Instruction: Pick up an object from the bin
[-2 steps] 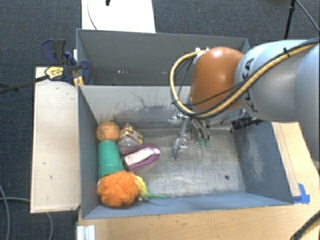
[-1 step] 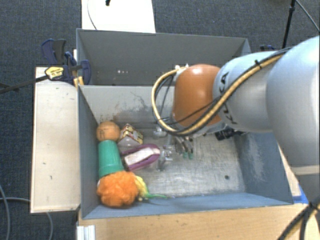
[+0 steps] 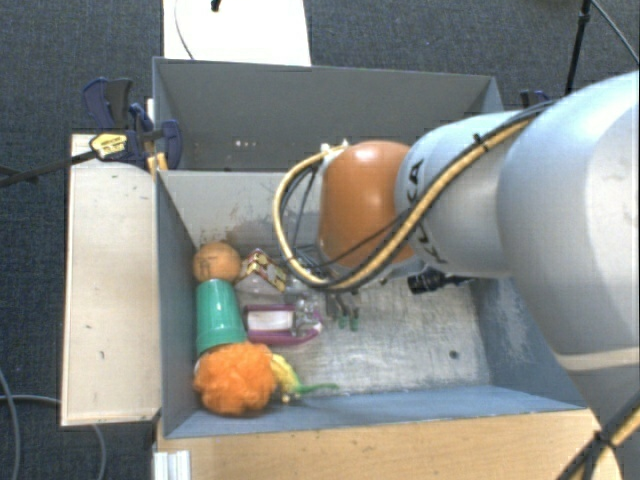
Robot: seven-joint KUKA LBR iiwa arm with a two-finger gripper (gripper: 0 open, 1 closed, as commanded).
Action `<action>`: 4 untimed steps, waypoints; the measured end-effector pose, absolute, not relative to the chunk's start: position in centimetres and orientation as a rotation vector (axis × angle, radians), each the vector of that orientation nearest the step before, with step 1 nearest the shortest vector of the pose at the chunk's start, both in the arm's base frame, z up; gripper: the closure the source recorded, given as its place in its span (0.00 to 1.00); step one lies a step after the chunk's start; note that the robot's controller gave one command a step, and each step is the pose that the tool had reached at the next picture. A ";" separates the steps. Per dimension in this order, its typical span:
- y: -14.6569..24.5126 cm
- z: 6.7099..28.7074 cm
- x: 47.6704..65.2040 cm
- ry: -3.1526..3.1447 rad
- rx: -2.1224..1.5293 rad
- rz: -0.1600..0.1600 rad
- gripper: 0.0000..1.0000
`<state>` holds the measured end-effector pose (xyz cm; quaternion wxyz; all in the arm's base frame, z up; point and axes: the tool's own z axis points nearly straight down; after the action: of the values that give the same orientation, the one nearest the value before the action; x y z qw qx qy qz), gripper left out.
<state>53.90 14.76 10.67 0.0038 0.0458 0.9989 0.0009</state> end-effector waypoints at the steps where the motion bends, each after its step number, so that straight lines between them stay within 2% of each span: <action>1: 14.8 10.7 53.9 3.131 0.145 0.003 1.00; 2: 14.8 11.5 53.8 3.136 0.143 0.000 1.00; 3: 15.4 18.4 53.8 3.140 0.151 0.000 1.00; 4: 19.3 20.5 52.3 3.134 -0.085 0.002 1.00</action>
Offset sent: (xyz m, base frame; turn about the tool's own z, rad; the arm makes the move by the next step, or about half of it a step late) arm 0.0003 0.0096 0.0827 -0.0148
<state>52.27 19.28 20.50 0.0031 -0.0272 0.9996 0.0005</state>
